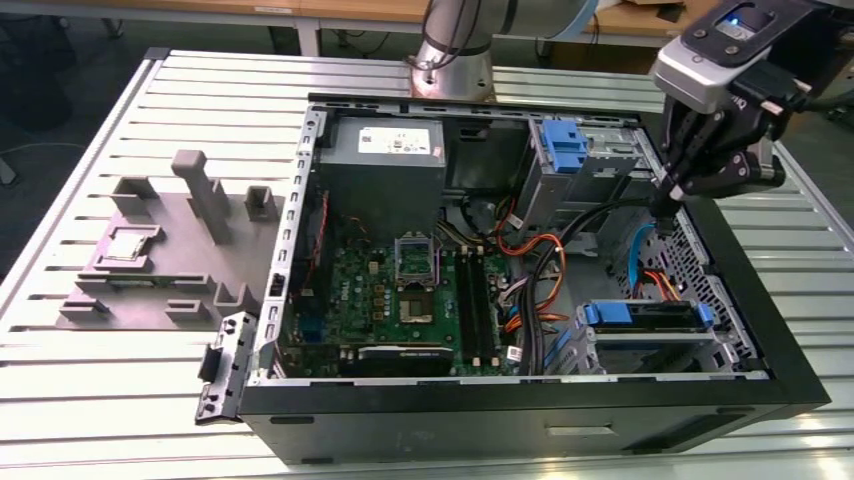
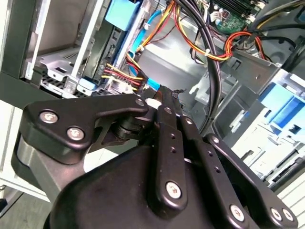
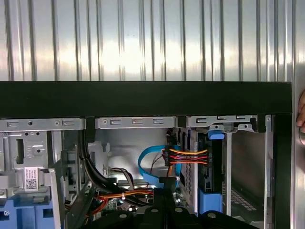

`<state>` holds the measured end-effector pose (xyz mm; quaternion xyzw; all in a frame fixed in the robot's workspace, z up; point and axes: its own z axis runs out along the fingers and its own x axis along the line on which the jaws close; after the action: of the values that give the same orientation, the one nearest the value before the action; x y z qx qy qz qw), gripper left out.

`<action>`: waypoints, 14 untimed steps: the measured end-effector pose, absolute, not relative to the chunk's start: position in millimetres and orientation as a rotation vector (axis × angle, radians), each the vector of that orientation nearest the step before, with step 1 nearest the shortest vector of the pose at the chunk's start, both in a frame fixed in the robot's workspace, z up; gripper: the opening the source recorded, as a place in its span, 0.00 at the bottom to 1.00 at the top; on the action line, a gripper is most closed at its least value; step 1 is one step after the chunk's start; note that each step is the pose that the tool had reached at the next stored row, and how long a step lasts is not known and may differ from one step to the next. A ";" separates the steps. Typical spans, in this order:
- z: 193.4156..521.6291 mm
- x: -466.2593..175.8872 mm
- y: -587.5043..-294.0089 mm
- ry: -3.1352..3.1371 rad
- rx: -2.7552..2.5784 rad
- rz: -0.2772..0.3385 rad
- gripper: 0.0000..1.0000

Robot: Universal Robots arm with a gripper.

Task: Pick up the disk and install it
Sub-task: 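Insert the second disk wire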

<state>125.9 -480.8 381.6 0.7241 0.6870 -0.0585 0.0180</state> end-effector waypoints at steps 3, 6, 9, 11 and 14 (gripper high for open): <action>381.4 126.4 -477.1 2.115 2.234 -0.213 0.10; 380.3 127.9 -474.1 2.099 2.220 -0.240 0.10; 378.8 129.3 -472.2 2.098 2.219 -0.241 0.17; 377.5 129.3 -471.7 2.096 2.217 -0.245 0.24; 374.8 129.3 -471.0 2.087 2.209 -0.259 0.24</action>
<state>129.3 -471.0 374.8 0.7235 0.6836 -0.0848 0.0458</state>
